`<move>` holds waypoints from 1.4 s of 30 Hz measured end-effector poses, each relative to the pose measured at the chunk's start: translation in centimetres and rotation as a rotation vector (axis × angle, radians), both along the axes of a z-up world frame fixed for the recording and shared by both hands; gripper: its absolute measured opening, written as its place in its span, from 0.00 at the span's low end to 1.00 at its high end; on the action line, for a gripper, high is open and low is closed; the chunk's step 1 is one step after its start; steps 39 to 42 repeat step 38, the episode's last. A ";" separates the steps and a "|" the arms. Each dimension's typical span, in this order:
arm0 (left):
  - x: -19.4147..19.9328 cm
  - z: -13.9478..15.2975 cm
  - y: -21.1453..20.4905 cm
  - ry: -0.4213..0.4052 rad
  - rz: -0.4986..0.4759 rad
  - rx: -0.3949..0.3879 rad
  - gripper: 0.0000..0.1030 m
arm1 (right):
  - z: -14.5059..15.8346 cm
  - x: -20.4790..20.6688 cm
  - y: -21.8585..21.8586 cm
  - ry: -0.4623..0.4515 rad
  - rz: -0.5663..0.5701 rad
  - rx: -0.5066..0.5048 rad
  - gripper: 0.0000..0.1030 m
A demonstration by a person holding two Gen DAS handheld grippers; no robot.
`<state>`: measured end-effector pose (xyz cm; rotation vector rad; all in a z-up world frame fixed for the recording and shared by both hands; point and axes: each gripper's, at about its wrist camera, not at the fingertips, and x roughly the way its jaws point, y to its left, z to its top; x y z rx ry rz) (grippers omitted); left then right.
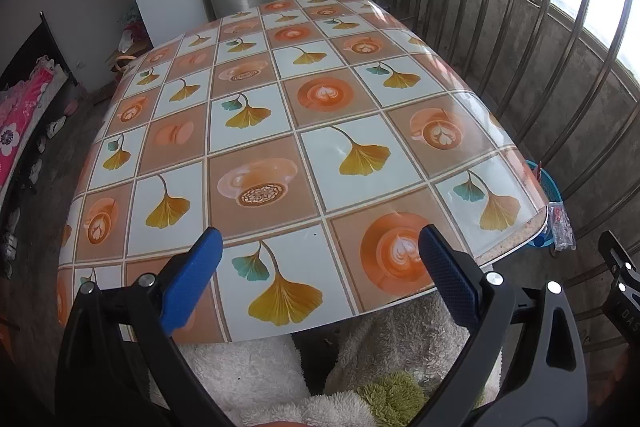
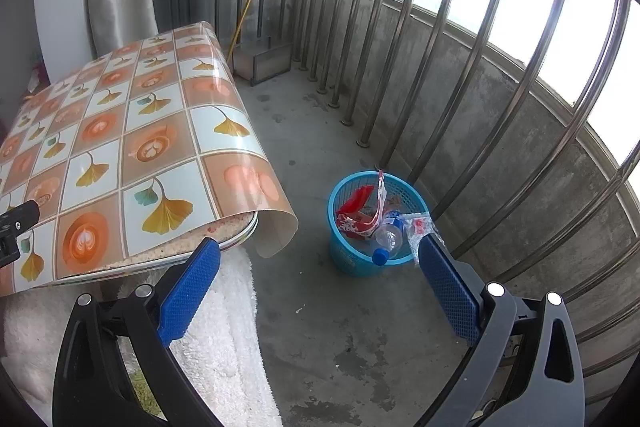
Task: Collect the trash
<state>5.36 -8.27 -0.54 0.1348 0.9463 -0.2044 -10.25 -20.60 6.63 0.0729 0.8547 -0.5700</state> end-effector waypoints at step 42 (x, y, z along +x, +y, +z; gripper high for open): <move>-0.3 -0.1 0.2 0.009 -0.001 -0.007 0.91 | 0.5 0.3 0.7 -0.004 0.004 0.000 0.94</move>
